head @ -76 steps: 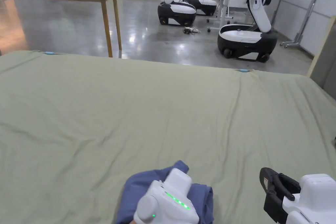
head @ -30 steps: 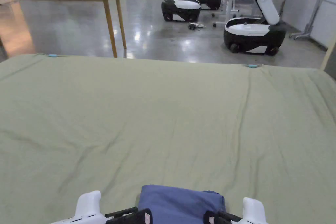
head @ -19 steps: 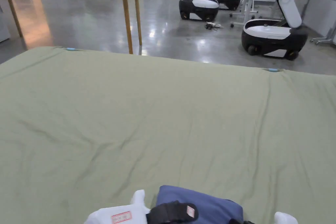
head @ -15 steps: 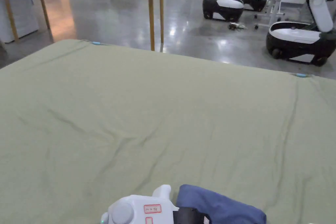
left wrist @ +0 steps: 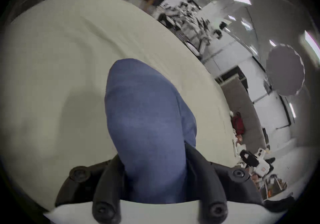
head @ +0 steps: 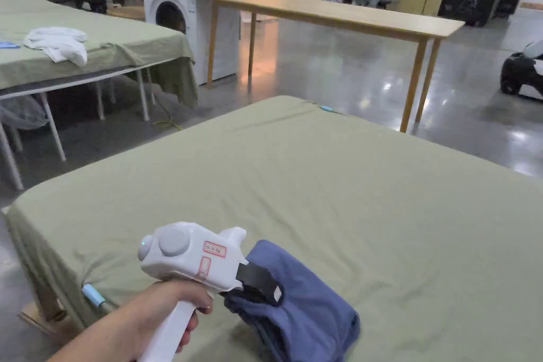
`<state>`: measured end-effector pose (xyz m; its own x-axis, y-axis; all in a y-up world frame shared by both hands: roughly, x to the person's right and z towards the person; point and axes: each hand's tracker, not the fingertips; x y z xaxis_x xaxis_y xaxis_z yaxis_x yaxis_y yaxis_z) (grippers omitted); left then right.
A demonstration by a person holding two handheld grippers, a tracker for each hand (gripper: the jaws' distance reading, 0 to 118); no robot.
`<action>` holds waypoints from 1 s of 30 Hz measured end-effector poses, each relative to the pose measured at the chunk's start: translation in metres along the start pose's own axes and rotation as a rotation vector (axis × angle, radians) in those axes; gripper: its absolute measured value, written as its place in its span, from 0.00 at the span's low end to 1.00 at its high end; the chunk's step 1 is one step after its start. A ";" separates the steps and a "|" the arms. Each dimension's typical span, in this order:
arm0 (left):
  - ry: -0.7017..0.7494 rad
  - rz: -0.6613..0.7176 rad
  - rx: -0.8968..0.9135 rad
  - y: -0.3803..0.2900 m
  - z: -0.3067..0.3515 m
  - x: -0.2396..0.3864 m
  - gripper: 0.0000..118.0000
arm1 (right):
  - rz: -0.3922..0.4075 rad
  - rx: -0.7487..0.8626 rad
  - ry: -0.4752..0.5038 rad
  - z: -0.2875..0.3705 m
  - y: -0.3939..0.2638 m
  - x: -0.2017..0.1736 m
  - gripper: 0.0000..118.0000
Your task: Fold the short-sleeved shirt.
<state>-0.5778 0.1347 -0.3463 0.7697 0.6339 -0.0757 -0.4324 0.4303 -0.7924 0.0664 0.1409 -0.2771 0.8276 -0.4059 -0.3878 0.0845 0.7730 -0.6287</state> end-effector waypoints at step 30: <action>0.445 -0.707 0.829 -0.102 0.066 0.303 0.25 | 0.231 0.446 -0.351 0.101 0.116 -0.038 0.03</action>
<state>-0.3319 0.3252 -0.2484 0.9861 -0.1227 -0.1120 0.1092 0.9868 -0.1196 0.1010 0.2950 -0.2668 0.9793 -0.0775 -0.1872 0.0427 0.9822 -0.1827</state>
